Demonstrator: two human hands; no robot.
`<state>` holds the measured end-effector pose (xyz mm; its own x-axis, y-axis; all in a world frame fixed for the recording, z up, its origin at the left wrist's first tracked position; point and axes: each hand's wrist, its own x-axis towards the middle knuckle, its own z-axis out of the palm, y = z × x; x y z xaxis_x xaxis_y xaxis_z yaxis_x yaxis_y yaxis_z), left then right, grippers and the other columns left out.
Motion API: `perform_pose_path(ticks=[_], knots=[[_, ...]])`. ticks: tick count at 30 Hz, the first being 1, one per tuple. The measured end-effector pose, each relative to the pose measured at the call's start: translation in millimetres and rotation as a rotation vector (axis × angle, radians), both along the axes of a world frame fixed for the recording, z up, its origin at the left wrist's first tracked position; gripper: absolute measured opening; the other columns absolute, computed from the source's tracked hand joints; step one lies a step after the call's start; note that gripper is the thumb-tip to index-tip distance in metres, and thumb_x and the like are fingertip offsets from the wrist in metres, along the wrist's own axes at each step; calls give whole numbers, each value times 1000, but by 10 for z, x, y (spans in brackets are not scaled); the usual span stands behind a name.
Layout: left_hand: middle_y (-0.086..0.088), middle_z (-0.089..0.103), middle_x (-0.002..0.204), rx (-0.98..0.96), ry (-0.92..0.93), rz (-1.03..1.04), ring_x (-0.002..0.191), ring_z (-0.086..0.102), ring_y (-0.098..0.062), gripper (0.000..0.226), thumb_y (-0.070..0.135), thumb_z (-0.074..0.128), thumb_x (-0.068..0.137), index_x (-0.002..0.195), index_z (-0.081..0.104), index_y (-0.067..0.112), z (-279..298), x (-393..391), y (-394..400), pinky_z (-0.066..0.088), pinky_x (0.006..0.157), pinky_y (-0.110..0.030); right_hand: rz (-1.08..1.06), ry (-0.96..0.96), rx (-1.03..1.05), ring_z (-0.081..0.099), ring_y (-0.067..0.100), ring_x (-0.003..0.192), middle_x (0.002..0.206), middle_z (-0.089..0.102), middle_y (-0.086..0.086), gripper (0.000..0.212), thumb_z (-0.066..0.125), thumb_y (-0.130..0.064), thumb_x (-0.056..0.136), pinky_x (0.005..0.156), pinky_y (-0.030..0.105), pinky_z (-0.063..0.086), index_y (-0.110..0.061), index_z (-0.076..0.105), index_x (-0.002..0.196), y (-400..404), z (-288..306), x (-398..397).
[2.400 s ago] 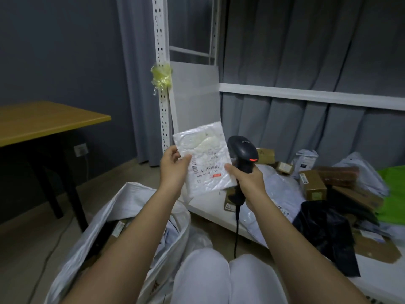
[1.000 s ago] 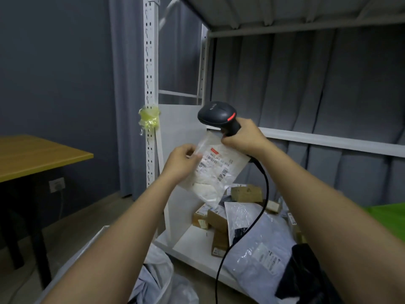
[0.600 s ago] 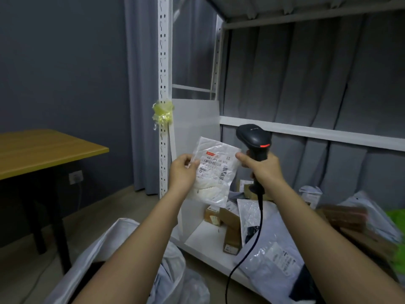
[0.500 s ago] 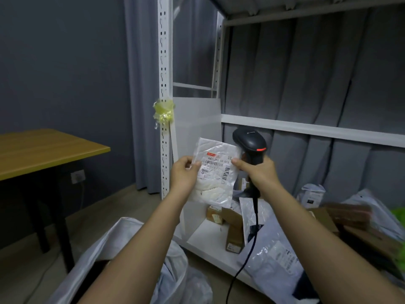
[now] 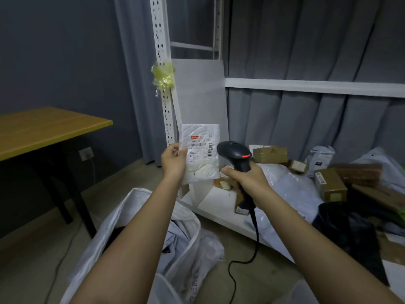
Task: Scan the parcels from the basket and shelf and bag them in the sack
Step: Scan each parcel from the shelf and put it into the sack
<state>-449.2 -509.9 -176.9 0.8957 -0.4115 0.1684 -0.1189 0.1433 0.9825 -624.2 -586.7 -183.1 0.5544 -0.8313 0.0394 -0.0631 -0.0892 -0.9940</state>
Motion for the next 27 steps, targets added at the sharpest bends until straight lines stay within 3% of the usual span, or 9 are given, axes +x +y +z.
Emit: perform_pose_path(ticks=[6,11,15,19,24,27], knots=[[4,67,87,-36,-18,24,81,65,-14,7,12,58,94,92,62,16,-145,16,31,54,72,-24,77,128,29,50,13,49,55,56,1,31,84,-32,72,52,28,45,-11,66,86,162,-206,-95],[2,66,88,-69,-26,78,74,61,-4,5,10,58,94,94,62,14,-210,9,71,46,55,-7,83,138,56,49,17,51,56,54,5,29,82,-30,74,55,31,45,-11,64,85,228,-219,-86],[3,67,91,-69,-22,79,81,64,-8,6,13,58,94,98,63,14,-249,43,144,50,68,-17,124,140,39,49,16,51,57,54,6,24,80,-29,76,55,30,44,-13,62,81,263,-229,-67],[9,66,84,-67,-40,122,76,63,-3,6,11,57,95,96,61,15,-384,162,365,51,68,-17,127,95,61,48,16,51,62,56,5,16,80,-22,77,50,28,42,-15,65,79,283,-394,65],[2,67,92,79,-118,248,89,64,-16,8,15,57,94,100,64,14,-991,442,903,51,82,-32,96,169,134,51,14,52,66,59,1,12,76,-16,80,42,20,38,-13,65,82,295,-916,482],[2,66,89,148,-81,269,86,63,-16,10,14,57,95,91,62,20,-1399,603,1198,50,81,-32,60,245,119,58,23,69,73,62,8,16,77,-17,78,55,27,43,-16,62,75,268,-1386,824]])
